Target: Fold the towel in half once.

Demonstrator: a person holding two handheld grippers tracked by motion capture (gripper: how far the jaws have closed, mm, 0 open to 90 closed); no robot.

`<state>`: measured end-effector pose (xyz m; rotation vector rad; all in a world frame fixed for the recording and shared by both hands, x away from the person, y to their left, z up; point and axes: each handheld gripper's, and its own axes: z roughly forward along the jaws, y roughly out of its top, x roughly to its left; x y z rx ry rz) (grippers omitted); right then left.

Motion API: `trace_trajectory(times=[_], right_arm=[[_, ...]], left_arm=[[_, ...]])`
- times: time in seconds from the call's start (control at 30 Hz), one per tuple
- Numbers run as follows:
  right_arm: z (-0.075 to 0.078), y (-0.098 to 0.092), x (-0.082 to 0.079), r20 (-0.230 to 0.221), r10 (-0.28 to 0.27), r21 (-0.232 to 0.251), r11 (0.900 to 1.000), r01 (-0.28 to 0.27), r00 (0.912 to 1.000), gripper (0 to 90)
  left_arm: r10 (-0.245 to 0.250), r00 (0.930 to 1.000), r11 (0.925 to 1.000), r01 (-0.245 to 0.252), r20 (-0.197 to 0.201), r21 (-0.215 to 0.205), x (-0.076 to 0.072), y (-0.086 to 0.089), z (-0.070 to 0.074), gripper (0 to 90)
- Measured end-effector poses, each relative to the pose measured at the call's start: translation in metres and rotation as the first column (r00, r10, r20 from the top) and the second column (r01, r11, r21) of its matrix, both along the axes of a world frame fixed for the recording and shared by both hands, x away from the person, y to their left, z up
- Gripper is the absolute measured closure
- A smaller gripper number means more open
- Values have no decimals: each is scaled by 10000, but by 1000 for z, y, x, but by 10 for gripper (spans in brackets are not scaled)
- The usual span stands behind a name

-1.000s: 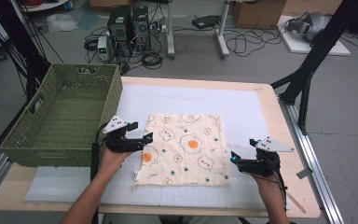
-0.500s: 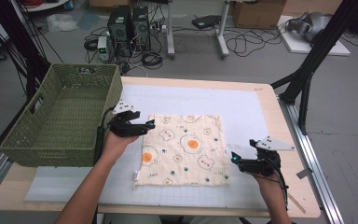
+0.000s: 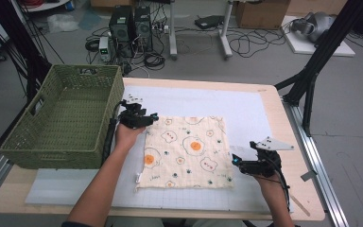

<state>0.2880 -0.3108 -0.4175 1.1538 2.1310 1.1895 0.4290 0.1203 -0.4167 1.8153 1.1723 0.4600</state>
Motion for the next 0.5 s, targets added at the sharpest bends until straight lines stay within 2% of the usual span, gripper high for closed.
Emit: trace_trajectory(times=[0.1, 0.13, 0.17, 0.2, 0.23, 0.27, 0.3, 0.37, 0.5], right_arm=[[0, 0, 1, -24, 41, -15, 10000, -41, 10000, 113], [0, -1, 1, -6, 59, 23, 10000, -59, 10000, 113], [0, -1, 1, -29, 43, 63, 10000, -43, 10000, 114], [0, -1, 2, -52, 52, 64, 10000, -51, 10000, 113], [-1, -1, 2, -56, 59, 60, 10000, -59, 10000, 113], [-1, -1, 2, -56, 59, 60, 10000, -59, 10000, 113], [-1, -1, 3, -89, 104, 46, 9999, -103, 9999, 113], [-1, 0, 4, -88, 89, 24, 10000, -89, 9999, 113], [-2, 0, 6, -153, 57, 54, 10000, -56, 9999, 113]], left_arm=[[261, 9995, 9971, -249, -166, 724, 15, -7, -7, 435], [261, 9995, 9971, -249, -166, 724, 15, -7, -7, 439], [457, 9989, 9953, -449, -78, 854, 19, -8, -13, 457], [491, 9987, 9946, -477, -125, 925, 21, -7, -16, 463], [541, 9983, 9912, -509, -236, 1220, 23, -7, -20, 469], [541, 9983, 9912, -509, -236, 1220, 23, -7, -20, 477], [502, 9979, 9891, -441, -398, 1403, 25, -7, -27, 482], [438, 9981, 9879, -369, -429, 1506, 26, -8, -29, 496], [-3, 9999, 9776, 30, -129, 2105, 24, -16, -32, 552]])
